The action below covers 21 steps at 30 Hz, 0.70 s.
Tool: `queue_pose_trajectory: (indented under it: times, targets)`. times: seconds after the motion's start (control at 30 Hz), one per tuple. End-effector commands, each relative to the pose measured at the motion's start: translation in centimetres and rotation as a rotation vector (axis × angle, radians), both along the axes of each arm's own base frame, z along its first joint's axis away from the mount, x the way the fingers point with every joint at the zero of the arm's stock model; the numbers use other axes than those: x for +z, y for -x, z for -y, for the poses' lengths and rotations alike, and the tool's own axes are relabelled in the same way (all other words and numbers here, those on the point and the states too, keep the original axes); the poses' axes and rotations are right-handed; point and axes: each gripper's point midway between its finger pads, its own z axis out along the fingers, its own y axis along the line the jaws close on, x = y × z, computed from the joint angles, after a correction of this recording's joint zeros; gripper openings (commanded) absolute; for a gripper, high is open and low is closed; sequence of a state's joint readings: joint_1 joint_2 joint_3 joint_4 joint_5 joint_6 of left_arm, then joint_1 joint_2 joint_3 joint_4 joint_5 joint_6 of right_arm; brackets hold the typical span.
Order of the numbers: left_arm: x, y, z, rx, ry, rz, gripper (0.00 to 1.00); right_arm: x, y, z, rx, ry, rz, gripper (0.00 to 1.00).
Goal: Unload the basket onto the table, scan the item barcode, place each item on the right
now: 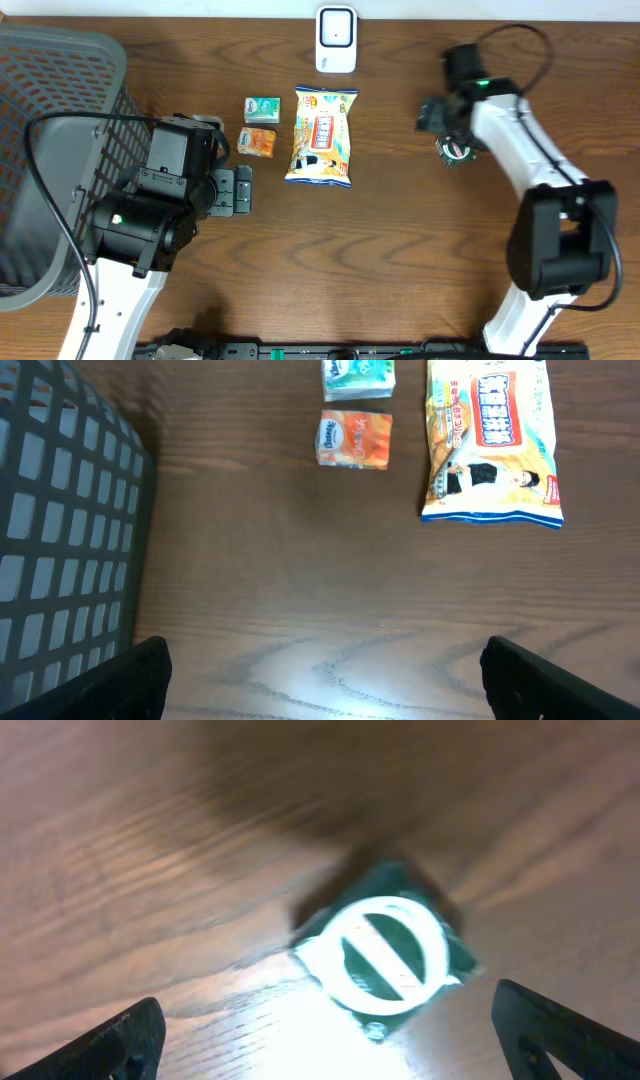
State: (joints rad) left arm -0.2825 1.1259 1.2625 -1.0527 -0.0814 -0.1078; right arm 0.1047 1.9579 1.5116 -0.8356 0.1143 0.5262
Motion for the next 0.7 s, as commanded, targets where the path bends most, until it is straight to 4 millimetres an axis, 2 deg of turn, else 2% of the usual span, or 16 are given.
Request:
queue_pose_trajectory:
  times: [0.0,0.13,0.17,0.23,0.33,0.53,0.67]
  targets:
    - [0.3,-0.1,-0.1,0.002,-0.004,0.006,0.98,1.1,0.2,0.7,-0.142,-0.229,-0.004,0.99]
    - [0.3,-0.1,-0.1,0.002,-0.004,0.006,0.98,0.7,1.8,2.4,-0.201,-0.301,-0.074,0.99]
    - [0.3,-0.1,-0.1,0.002,-0.004,0.006,0.98,0.7,2.3,2.6,-0.212,-0.309,-0.092,0.95]
    - [0.3,-0.1,-0.1,0.002,-0.004,0.006,0.98,0.5,2.9,2.9,-0.224,-0.309,-0.117,0.93]
    - [0.3,-0.1,-0.1,0.002,-0.004,0.006,0.98,0.3,2.9,2.8,-0.225,-0.310,-0.115,0.99]
    - [0.3,-0.1,-0.1,0.002,-0.004,0.006,0.98,-0.3,1.8,2.3,-0.339,-0.333,-0.067,0.99]
    - [0.3,-0.1,-0.1,0.002,-0.004,0.006,0.98,-1.3,2.1,3.1,-0.511,-0.286,-0.061,0.97]
